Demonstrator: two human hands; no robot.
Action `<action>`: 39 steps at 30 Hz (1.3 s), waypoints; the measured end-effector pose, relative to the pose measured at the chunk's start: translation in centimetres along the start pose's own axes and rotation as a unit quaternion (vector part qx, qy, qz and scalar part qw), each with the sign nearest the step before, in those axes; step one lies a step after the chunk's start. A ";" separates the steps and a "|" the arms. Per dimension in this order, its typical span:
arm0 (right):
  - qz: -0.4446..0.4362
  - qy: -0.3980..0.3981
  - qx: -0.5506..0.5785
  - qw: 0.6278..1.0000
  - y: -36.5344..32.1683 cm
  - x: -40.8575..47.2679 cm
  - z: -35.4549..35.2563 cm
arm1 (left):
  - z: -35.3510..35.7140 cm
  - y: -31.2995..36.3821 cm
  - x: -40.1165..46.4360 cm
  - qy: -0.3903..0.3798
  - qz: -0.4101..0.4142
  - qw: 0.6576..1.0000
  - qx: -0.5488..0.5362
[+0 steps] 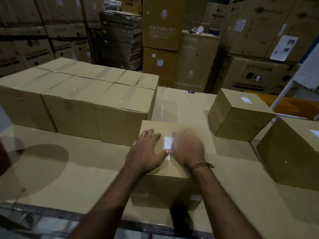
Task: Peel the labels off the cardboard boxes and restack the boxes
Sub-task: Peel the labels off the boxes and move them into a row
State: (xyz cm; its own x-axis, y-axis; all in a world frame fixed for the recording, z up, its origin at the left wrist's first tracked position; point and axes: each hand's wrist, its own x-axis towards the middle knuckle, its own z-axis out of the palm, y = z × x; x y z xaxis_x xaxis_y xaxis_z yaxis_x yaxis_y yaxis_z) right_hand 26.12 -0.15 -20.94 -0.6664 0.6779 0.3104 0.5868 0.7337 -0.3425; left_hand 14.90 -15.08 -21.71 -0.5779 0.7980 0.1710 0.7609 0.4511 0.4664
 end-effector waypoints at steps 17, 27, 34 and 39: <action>-0.104 -0.032 0.014 0.994 -0.4 1.4 0.2 | -0.2 0.1 -0.1 -0.011 -0.004 1.000 -0.003; -0.102 -0.010 0.043 0.994 -0.5 2.5 -0.3 | -0.3 0.2 -0.1 -0.009 -0.004 1.000 -0.007; -0.106 0.005 0.038 0.994 -0.4 3.7 0.6 | 0.0 0.1 0.0 -0.002 -0.004 1.000 -0.006; -0.089 0.019 0.071 0.993 -0.1 3.6 1.1 | 0.1 -0.1 0.1 -0.008 -0.006 1.000 -0.004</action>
State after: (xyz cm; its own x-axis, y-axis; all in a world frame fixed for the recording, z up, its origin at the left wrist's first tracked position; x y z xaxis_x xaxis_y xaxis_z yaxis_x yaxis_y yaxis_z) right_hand 23.12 2.17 -20.75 -0.7346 0.5411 0.4093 0.3887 0.8301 -0.3999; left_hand 14.85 -15.01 -21.85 -0.5822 0.7990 0.1508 0.7514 0.4578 0.4751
